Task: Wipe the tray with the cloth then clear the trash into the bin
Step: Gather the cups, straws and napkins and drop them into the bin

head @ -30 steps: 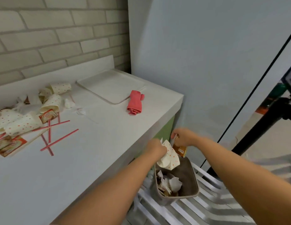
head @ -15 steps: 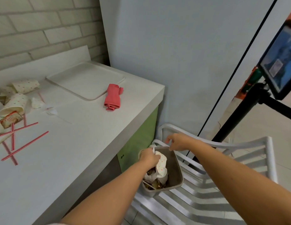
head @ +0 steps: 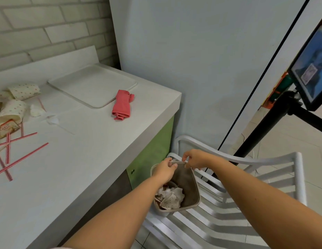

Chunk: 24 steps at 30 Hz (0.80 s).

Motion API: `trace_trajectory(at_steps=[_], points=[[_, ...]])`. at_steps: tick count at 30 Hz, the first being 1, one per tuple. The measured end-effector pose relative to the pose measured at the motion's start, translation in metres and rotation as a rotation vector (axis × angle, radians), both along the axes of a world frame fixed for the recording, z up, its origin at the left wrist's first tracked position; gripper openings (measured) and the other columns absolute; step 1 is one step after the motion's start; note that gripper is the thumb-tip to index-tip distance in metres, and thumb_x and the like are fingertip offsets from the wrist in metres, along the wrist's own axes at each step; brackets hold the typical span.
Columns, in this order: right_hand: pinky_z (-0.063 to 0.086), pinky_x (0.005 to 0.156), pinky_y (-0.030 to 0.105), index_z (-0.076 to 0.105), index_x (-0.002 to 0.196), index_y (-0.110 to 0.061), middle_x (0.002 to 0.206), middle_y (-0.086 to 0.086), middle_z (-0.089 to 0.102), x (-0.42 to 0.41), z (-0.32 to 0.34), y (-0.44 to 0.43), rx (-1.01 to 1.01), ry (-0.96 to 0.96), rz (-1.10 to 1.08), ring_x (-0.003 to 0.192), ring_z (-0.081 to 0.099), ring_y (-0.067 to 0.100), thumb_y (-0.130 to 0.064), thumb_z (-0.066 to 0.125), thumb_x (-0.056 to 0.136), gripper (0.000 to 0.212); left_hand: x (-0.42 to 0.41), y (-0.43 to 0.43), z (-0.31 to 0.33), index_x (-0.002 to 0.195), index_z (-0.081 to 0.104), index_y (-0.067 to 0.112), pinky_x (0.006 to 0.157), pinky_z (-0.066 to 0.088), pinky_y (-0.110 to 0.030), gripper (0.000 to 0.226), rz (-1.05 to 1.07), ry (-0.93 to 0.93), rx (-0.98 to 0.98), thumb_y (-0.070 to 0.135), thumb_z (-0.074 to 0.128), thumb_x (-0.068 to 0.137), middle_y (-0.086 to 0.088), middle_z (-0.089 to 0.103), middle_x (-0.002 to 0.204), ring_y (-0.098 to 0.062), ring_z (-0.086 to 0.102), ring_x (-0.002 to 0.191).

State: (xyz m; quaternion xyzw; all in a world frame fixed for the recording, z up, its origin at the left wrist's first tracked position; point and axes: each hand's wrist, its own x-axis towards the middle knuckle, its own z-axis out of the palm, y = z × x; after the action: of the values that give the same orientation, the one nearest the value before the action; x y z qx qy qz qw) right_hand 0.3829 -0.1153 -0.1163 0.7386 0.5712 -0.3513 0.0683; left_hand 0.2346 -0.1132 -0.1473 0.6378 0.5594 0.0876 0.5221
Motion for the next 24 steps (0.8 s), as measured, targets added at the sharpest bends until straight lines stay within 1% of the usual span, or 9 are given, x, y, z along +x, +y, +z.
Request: trace_trajectory(at_steps=[3, 5, 7, 9, 12, 13, 16, 20, 24], points=[[0.05, 0.061, 0.024, 0.054, 0.121, -0.017, 0.096, 0.006, 0.057, -0.007, 0.002, 0.005, -0.002, 0.01, 0.021, 0.081, 0.058, 0.02, -0.017, 0.059, 0.088, 0.033, -0.006, 0.007, 0.002, 0.137, 0.043, 0.012, 0.104, 0.038, -0.031, 0.043, 0.007, 0.016, 0.065, 0.025, 0.046, 0.097, -0.007, 0.052, 0.134, -0.023, 0.049, 0.122], [0.051, 0.064, 0.026, 0.053, 0.123, -0.017, 0.095, 0.005, 0.056, -0.015, 0.007, 0.009, -0.004, 0.0, 0.054, 0.08, 0.059, 0.021, -0.016, 0.058, 0.088, 0.035, -0.012, 0.013, 0.007, 0.131, 0.049, 0.01, 0.097, 0.038, -0.026, 0.036, 0.012, 0.009, 0.117, 0.022, 0.047, 0.097, -0.007, 0.055, 0.129, -0.022, 0.051, 0.119], [0.053, 0.068, 0.029, 0.054, 0.124, -0.015, 0.101, 0.009, 0.061, -0.026, 0.013, 0.017, 0.001, -0.008, 0.09, 0.08, 0.06, 0.022, -0.013, 0.057, 0.088, 0.036, -0.021, 0.018, 0.016, 0.125, 0.053, 0.008, 0.092, 0.039, -0.024, 0.031, 0.026, -0.01, 0.179, 0.018, 0.047, 0.097, -0.008, 0.058, 0.125, -0.021, 0.053, 0.115], [0.05, 0.061, 0.025, 0.054, 0.124, -0.014, 0.105, 0.013, 0.065, -0.04, 0.023, 0.027, 0.01, -0.013, 0.139, 0.075, 0.06, 0.021, -0.011, 0.056, 0.088, 0.036, -0.031, 0.023, 0.03, 0.119, 0.057, 0.008, 0.093, 0.043, -0.027, 0.027, 0.051, -0.037, 0.257, 0.016, 0.048, 0.096, -0.01, 0.062, 0.119, -0.022, 0.057, 0.109], [0.044, 0.054, 0.021, 0.054, 0.123, -0.014, 0.08, 0.003, 0.061, -0.067, 0.044, 0.045, 0.041, -0.031, 0.219, 0.06, 0.054, 0.011, -0.01, 0.053, 0.089, 0.034, -0.057, 0.033, 0.054, 0.109, 0.062, 0.006, 0.091, 0.049, -0.032, 0.02, 0.135, -0.09, 0.393, 0.012, 0.049, 0.094, -0.013, 0.066, 0.108, -0.024, 0.063, 0.099], [0.045, 0.055, 0.021, 0.054, 0.122, -0.014, 0.078, 0.002, 0.059, -0.078, 0.05, 0.052, 0.056, -0.03, 0.241, 0.059, 0.053, 0.01, -0.01, 0.052, 0.09, 0.032, -0.068, 0.037, 0.063, 0.106, 0.063, 0.005, 0.088, 0.049, -0.03, 0.019, 0.166, -0.102, 0.449, 0.01, 0.05, 0.093, -0.013, 0.067, 0.104, -0.024, 0.063, 0.094], [0.048, 0.06, 0.024, 0.056, 0.116, -0.014, 0.097, 0.009, 0.064, -0.113, 0.068, 0.071, 0.119, -0.01, 0.318, 0.068, 0.059, 0.013, -0.014, 0.052, 0.09, 0.026, -0.109, 0.047, 0.084, 0.105, 0.064, 0.005, 0.077, 0.044, -0.021, 0.02, 0.239, -0.103, 0.567, 0.01, 0.048, 0.093, -0.007, 0.066, 0.099, -0.016, 0.058, 0.084], [0.043, 0.052, 0.019, 0.059, 0.105, -0.017, 0.085, 0.001, 0.059, -0.166, 0.086, 0.089, 0.204, 0.063, 0.415, 0.063, 0.057, 0.009, -0.016, 0.051, 0.09, 0.018, -0.177, 0.059, 0.092, 0.107, 0.062, 0.009, 0.07, 0.039, -0.02, 0.02, 0.387, -0.038, 0.608, 0.013, 0.047, 0.094, 0.0, 0.058, 0.092, -0.014, 0.052, 0.078], [0.037, 0.046, 0.018, 0.063, 0.1, -0.013, 0.078, -0.001, 0.055, -0.223, 0.09, 0.1, 0.243, 0.134, 0.485, 0.066, 0.058, 0.015, -0.017, 0.055, 0.091, 0.013, -0.251, 0.065, 0.087, 0.107, 0.062, 0.007, 0.074, 0.041, -0.021, 0.02, 0.508, 0.102, 0.636, 0.011, 0.047, 0.093, -0.007, 0.062, 0.099, -0.014, 0.051, 0.08]])
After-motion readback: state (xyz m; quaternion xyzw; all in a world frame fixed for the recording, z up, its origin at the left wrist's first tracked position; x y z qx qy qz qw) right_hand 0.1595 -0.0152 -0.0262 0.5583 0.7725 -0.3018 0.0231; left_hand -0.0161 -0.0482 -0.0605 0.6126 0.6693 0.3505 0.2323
